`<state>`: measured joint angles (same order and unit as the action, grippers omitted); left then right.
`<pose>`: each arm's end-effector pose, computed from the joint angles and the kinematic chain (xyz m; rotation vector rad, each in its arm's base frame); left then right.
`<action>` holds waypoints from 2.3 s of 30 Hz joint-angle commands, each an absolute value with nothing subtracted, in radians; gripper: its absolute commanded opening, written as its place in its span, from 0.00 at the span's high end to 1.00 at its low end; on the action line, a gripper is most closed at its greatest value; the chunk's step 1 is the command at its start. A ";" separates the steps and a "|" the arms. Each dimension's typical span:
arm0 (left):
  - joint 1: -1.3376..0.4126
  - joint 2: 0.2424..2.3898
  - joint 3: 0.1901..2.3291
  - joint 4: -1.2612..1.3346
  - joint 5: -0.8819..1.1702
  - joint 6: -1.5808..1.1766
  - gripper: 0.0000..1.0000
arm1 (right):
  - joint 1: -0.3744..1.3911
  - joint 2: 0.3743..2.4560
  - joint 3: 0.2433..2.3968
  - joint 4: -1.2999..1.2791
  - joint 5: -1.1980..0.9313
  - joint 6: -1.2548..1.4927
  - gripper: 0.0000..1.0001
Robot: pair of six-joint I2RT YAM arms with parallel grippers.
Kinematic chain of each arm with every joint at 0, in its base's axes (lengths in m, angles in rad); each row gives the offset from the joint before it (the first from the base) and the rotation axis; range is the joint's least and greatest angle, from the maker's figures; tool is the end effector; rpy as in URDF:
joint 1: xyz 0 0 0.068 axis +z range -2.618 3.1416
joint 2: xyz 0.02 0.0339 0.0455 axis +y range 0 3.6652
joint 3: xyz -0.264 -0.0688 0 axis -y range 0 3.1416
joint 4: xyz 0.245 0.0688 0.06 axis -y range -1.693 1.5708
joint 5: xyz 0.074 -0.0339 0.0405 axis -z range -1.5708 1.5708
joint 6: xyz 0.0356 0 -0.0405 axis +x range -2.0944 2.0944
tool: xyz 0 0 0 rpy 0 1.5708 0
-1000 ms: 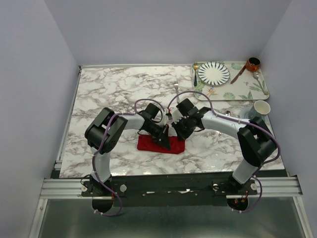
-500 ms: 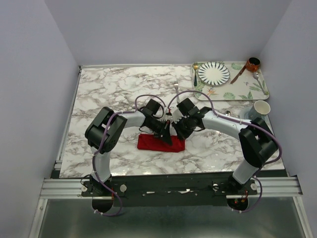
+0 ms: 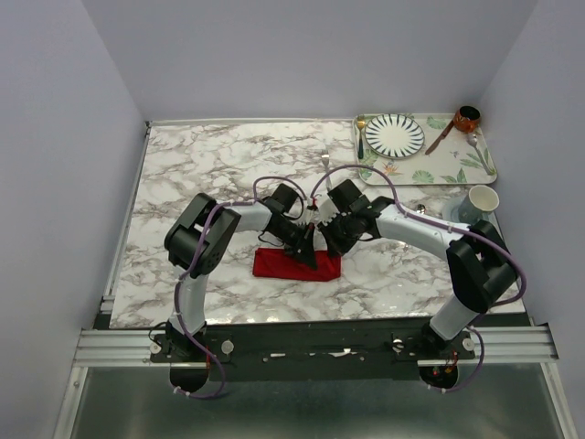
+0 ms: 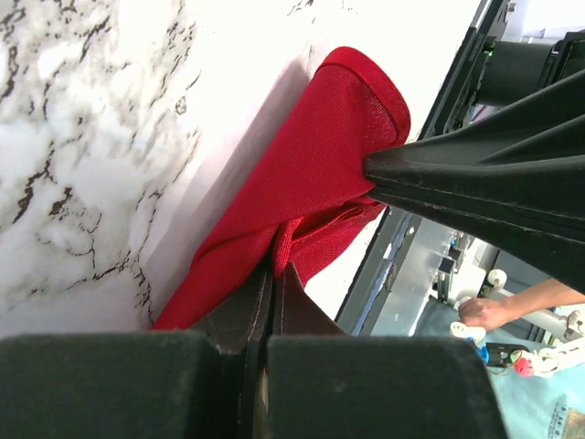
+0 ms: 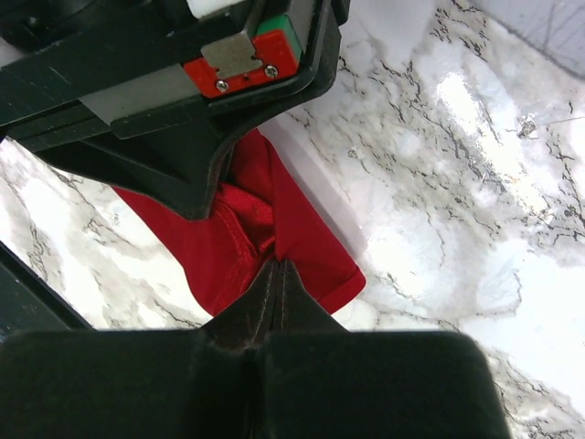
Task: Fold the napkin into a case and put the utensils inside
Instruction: Grasp the top corner of the smaller rectangle folded napkin from the folded napkin.
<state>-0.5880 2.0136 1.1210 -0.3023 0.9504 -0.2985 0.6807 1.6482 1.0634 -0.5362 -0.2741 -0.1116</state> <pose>0.2904 -0.2284 0.1108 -0.6442 -2.6065 1.4600 0.2464 0.2120 0.1940 -1.1357 2.4915 0.5380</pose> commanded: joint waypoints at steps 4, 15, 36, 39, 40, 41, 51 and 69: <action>-0.584 2.042 1.150 -0.359 0.885 -0.265 1.00 | 0.687 1.611 1.057 -0.520 -0.279 -0.101 0.99; -0.581 2.008 1.195 -0.318 0.887 -0.307 0.99 | 0.687 1.631 1.043 -0.522 -0.298 -0.110 0.99; -0.412 1.530 0.766 0.259 0.857 -0.656 0.47 | 0.687 1.635 1.048 -0.514 -0.258 -0.060 0.99; -0.445 1.514 0.715 0.325 0.856 -0.725 0.58 | 0.687 1.634 1.049 -0.514 -0.255 -0.058 0.99; -0.468 1.519 0.700 0.381 0.842 -0.795 0.65 | 0.689 1.632 1.048 -0.515 -0.252 -0.055 0.99; -0.475 1.526 0.663 0.426 0.836 -0.845 0.69 | 0.687 1.634 1.046 -0.515 -0.249 -0.049 0.99; -0.627 1.646 0.641 0.626 0.787 -1.043 0.92 | 0.687 1.652 1.052 -0.517 -0.210 -0.018 0.99; -0.672 1.851 0.745 0.565 0.698 -1.045 1.00 | 0.687 1.643 1.054 -0.517 -0.221 -0.008 0.99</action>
<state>-0.6678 1.8034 0.7151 0.5713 0.7483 -1.0492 0.6807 1.6455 1.0462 -0.5243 -0.2295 -0.0185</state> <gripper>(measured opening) 0.004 0.012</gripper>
